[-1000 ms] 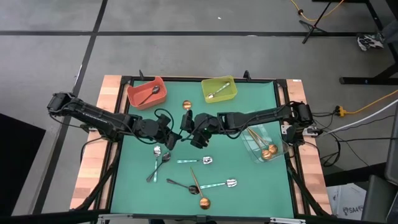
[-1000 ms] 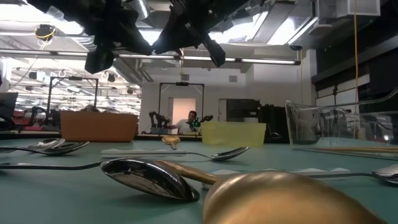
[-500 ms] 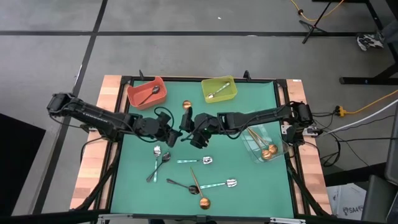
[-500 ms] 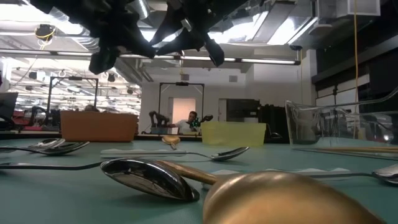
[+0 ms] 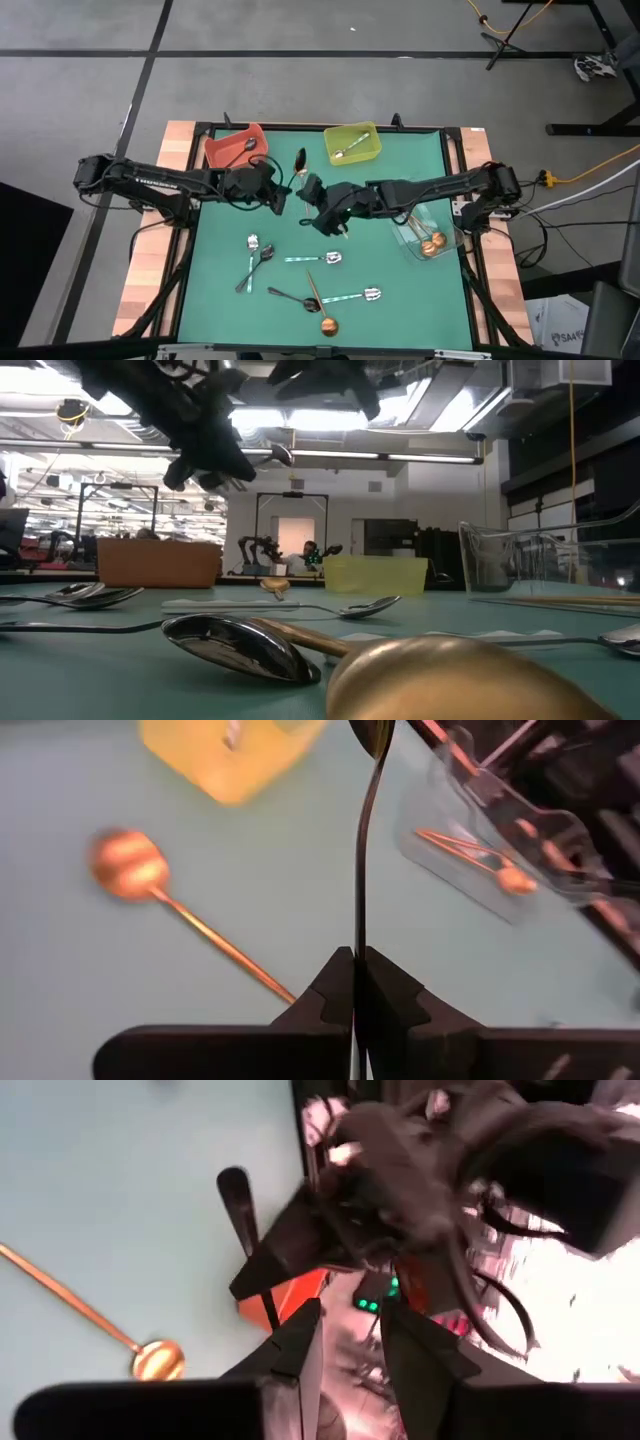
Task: Sort silverware by color (type)
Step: Put the top right black spoon into the orange bin
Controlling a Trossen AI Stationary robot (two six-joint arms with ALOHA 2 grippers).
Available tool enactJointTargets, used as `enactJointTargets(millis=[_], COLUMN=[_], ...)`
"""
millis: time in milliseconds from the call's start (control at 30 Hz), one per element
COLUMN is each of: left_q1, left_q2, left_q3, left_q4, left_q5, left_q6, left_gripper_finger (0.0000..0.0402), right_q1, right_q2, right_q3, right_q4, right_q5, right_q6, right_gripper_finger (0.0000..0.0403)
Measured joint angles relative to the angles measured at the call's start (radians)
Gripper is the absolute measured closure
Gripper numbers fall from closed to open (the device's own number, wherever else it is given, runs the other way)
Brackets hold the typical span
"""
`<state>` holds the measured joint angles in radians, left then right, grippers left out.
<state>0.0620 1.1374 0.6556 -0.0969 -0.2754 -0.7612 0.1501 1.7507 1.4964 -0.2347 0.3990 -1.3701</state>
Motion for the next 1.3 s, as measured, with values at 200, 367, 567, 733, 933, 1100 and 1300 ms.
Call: enactJointTargets(millis=[200, 367, 567, 733, 933, 1100, 1300], left_q1=[0.144, 0.278, 0.432, 0.539, 0.628, 0.677, 0.717], left_q2=[-0.001, -0.001, -0.001, -0.001, -0.001, -0.001, -0.001], left_q3=[0.000, 0.000, 0.000, 0.000, 0.000, 0.000, 0.000], left_q4=[-0.002, -0.050, -0.122, -0.188, -0.243, -0.300, -0.390], left_q5=[-0.001, 0.000, -0.001, -0.002, -0.001, -0.001, -0.005], left_q6=[0.209, 0.377, 0.548, 0.658, 0.770, 0.800, 0.823], left_gripper_finger=[0.0400, 0.0400, 0.0400, 0.0399, 0.0399, 0.0399, 0.0398], right_q1=[0.001, 0.000, 0.000, 0.000, 0.000, 0.000, 0.000], right_q2=[-0.062, -0.090, -0.093, -0.093, -0.093, -0.093, -0.092], right_q3=[0.000, 0.000, 0.000, 0.000, 0.000, 0.000, 0.000], right_q4=[-0.142, -0.281, -0.406, -0.447, -0.448, -0.448, -0.449], right_q5=[0.057, 0.114, 0.117, 0.106, 0.106, 0.106, 0.106], right_q6=[0.148, 0.256, 0.385, 0.469, 0.510, 0.531, 0.562], right_gripper_finger=[0.0304, 0.0303, 0.0303, 0.0304, 0.0304, 0.0304, 0.0304])
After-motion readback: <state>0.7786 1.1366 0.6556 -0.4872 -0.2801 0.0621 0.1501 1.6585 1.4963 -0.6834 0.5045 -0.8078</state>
